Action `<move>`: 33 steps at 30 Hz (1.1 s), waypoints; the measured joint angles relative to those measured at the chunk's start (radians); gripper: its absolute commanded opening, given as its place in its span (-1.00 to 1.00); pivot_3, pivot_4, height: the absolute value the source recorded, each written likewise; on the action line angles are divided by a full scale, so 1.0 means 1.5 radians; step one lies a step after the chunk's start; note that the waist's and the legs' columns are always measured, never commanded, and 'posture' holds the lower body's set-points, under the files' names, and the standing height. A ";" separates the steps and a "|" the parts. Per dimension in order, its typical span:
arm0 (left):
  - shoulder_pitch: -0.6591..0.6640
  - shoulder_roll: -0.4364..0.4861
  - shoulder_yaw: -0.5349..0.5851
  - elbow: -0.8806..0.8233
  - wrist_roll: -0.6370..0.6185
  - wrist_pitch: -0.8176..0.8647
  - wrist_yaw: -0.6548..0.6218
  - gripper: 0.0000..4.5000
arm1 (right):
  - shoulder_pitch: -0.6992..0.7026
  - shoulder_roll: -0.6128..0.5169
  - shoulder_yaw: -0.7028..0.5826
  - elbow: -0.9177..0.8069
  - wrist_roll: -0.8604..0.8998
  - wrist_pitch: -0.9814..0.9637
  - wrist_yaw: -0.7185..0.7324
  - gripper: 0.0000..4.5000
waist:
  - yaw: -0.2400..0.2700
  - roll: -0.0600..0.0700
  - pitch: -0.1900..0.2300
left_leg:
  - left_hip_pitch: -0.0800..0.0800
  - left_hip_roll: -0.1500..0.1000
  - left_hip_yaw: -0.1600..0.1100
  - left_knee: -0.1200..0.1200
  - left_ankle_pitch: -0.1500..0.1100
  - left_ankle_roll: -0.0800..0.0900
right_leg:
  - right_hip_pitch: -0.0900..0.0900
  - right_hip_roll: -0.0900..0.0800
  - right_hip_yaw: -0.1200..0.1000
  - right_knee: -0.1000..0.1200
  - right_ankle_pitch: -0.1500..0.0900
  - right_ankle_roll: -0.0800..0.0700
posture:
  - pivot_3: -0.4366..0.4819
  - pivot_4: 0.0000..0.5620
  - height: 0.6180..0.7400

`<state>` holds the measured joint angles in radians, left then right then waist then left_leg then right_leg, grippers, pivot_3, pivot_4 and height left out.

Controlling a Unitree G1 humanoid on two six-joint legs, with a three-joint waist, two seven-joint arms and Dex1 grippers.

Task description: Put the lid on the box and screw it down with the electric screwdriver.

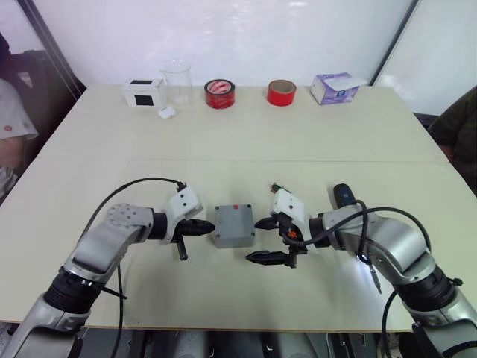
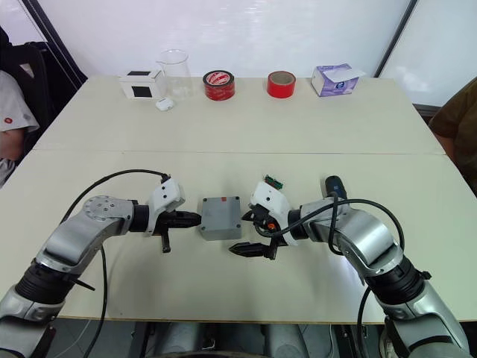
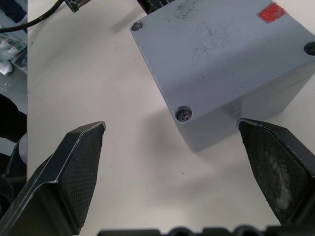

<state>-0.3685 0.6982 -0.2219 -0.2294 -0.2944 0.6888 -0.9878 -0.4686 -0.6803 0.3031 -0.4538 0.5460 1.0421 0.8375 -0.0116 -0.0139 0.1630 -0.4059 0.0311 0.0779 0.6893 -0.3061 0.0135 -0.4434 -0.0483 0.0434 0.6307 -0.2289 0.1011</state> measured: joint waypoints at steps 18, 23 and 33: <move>-0.026 0.005 0.008 0.019 0.000 -0.010 -0.009 -1.00 | 0.026 -0.010 -0.062 -0.028 0.041 0.019 -0.019 0.99 | 0.000 0.000 0.000 | 0.000 0.000 0.000 0.001 0.000 0.000 | 0.000 0.000 0.000 0.000 0.000 0.000 | -0.05 -0.47 1.00; -0.029 0.001 0.007 0.019 0.000 -0.010 -0.008 -1.00 | 0.032 0.015 -0.049 -0.035 0.045 0.026 -0.035 0.99 | 0.000 0.000 0.000 | 0.000 0.000 0.000 0.001 0.000 0.000 | 0.000 0.000 0.000 0.000 0.000 0.000 | -0.05 -0.47 1.00; -0.034 0.002 0.007 0.018 0.000 -0.010 -0.009 -1.00 | 0.042 0.020 -0.049 -0.049 0.057 0.048 -0.049 0.99 | 0.000 0.000 0.000 | 0.000 0.000 0.000 0.001 0.000 0.000 | 0.000 0.000 0.000 0.000 0.000 0.000 | -0.05 -0.47 1.00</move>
<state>-0.4196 0.7010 -0.2114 -0.2020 -0.2950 0.6743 -1.0014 -0.4059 -0.6499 0.2298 -0.5279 0.6313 1.1147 0.7643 -0.0118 -0.0140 0.1629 -0.4062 0.0312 0.0778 0.6911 -0.3062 0.0135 -0.4428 -0.0480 0.0434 0.6310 -0.2288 0.1010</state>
